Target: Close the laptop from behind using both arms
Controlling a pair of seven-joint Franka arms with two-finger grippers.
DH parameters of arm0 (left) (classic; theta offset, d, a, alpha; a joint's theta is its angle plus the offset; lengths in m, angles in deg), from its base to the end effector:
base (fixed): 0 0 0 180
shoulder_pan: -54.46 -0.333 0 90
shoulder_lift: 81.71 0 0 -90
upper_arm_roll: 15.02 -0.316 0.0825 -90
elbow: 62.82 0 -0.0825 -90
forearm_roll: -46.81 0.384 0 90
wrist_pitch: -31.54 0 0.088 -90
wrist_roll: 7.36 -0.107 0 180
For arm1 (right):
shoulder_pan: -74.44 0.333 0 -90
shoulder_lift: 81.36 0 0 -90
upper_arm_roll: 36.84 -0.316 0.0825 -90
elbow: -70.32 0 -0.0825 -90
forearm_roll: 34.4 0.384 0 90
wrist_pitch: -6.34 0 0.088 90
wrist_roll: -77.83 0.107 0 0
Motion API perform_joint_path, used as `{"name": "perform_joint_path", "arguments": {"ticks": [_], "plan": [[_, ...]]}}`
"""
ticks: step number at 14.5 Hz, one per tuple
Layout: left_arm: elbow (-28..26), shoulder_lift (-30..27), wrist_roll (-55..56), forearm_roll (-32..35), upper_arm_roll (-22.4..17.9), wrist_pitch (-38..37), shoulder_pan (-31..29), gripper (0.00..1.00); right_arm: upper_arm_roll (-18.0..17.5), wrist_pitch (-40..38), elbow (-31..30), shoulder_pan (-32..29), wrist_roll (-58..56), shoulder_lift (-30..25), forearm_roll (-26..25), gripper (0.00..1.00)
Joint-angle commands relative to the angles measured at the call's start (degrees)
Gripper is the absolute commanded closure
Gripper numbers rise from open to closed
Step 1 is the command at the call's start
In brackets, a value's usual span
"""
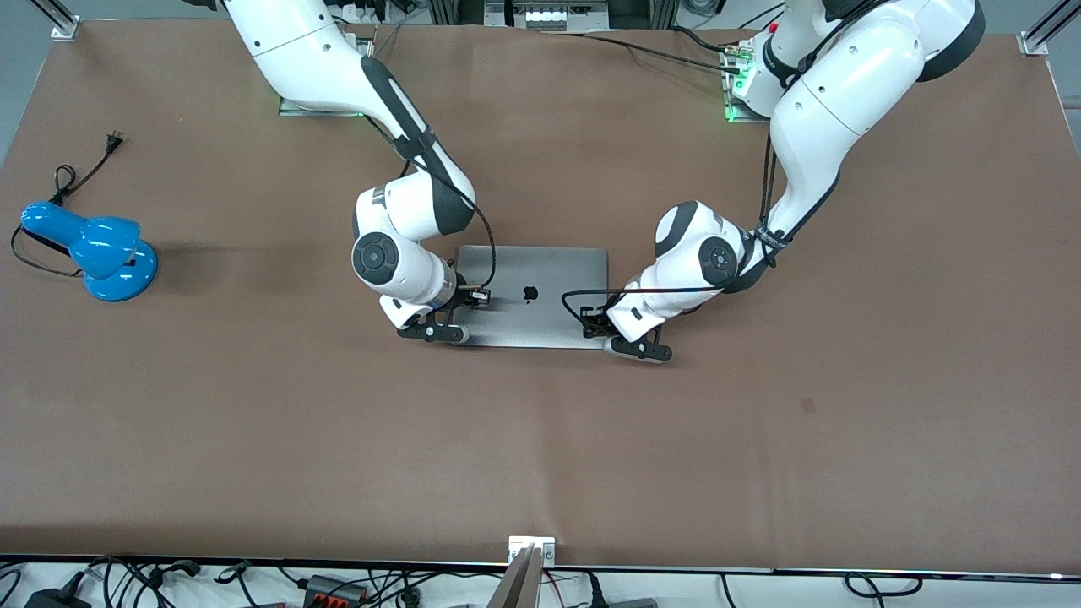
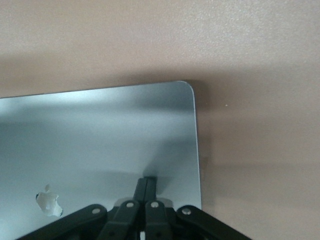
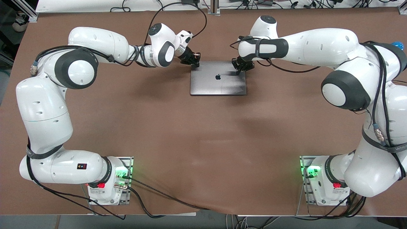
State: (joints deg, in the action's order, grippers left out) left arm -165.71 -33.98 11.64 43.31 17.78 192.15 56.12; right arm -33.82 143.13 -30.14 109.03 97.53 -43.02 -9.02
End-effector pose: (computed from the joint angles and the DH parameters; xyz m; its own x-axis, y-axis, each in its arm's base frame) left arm 0.5803 -0.3464 0.1713 0.9980 0.0191 0.0604 -0.0121 -0.8786 0.4773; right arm 0.5594 0.3515 0.1860 0.9840 -0.0938 -0.1516 -0.1253 -0.9687 -0.2143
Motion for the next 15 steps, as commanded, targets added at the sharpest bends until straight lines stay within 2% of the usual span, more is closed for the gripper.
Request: {"name": "perform_joint_path", "arguments": {"ticks": [1, 4, 6, 8, 10, 12, 13, 14, 15], "plan": [[1.4, 0.9, 0.0, 1.5, -0.8, 0.4, -0.2, 0.99, -0.3, 1.1, 2.8, -0.2, -1.7, 2.2, 1.1, 1.00], [1.0, -1.9, 0.2, 1.6, -0.3, -2.7, -2.4, 0.99, -0.1, -2.8, 5.2, -0.9, -1.5, 1.6, 0.5, 1.00], [1.1, -5.7, 0.2, 1.6, -0.2, -9.0, -3.0, 0.99, 0.1, -8.6, 6.4, -2.0, -1.4, -0.7, 0.1, 1.00], [1.5, -10.4, 0.2, 1.5, -0.3, -17.0, -3.2, 0.99, 2.4, -15.4, 7.3, -2.2, -1.4, -3.9, -2.1, 1.00], [1.8, -14.3, 0.2, 1.5, -0.3, -23.0, -3.7, 0.99, 3.8, -20.2, 7.7, -2.1, -0.6, -6.9, -4.0, 1.00], [2.9, -16.8, 0.2, 1.5, -0.2, -27.9, -4.3, 0.99, 6.7, -25.2, 7.8, -1.5, -0.1, -10.9, -5.9, 1.00], [4.0, -17.9, 0.2, 1.5, -0.2, -31.5, -4.2, 0.99, 7.4, -28.6, 8.3, -1.5, 0.1, -13.4, -9.3, 0.97], [5.6, -18.7, 0.1, 1.5, -0.2, -35.4, -4.3, 0.99, 7.4, -30.6, 8.5, -1.9, 0.1, -15.3, -11.9, 0.85], [7.9, -19.3, -0.1, 1.6, -0.3, -40.1, -4.3, 0.99, 7.6, -32.2, 8.5, -2.2, 0.2, -17.0, -13.1, 0.85]]}}
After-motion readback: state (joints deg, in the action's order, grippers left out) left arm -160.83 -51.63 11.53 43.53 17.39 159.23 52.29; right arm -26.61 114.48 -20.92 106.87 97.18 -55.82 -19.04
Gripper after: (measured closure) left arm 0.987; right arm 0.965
